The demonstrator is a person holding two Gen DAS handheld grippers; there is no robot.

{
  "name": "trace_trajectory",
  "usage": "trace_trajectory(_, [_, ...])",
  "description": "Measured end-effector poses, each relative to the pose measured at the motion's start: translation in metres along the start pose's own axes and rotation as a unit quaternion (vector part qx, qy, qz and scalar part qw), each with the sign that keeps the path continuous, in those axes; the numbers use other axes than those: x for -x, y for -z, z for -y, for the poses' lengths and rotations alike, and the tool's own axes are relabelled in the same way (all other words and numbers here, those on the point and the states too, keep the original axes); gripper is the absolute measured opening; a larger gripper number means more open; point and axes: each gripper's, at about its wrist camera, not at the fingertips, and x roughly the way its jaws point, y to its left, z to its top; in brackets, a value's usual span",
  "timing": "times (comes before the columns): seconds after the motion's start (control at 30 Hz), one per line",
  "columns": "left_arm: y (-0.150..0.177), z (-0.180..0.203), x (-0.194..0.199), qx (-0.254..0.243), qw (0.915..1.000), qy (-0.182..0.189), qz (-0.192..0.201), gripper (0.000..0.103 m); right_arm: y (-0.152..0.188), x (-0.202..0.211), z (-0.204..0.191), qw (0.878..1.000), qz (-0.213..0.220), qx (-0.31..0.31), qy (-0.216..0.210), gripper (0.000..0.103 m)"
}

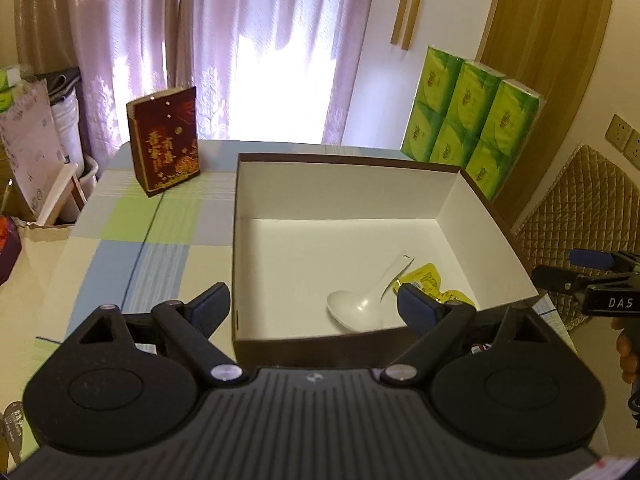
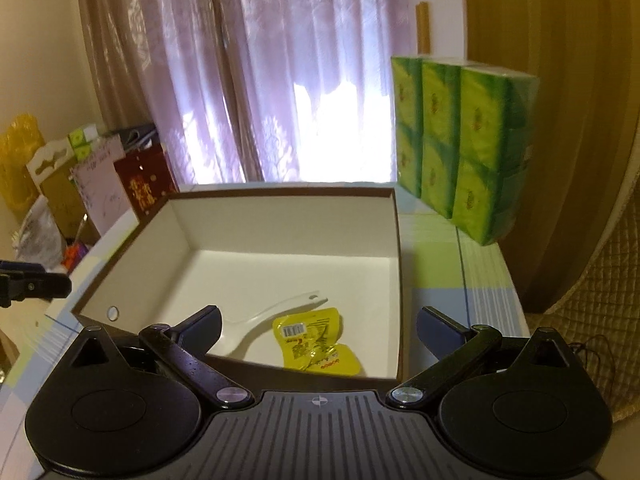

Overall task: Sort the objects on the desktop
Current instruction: 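Withdraw both grippers from the box back toward the table items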

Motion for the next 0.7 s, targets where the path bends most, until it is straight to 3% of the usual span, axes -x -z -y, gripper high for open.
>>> trace_trajectory(0.27, [0.027, 0.011, 0.025, -0.021, 0.9997, -0.01, -0.001, 0.088, 0.018, 0.027, 0.0, 1.0, 0.007, 0.01, 0.01, 0.101])
trace_trajectory(0.7, [0.079, 0.026, 0.026, -0.029, 0.9979, -0.013, -0.056, 0.088, 0.071, 0.04, 0.0, 0.998, -0.053, 0.012, 0.011, 0.101])
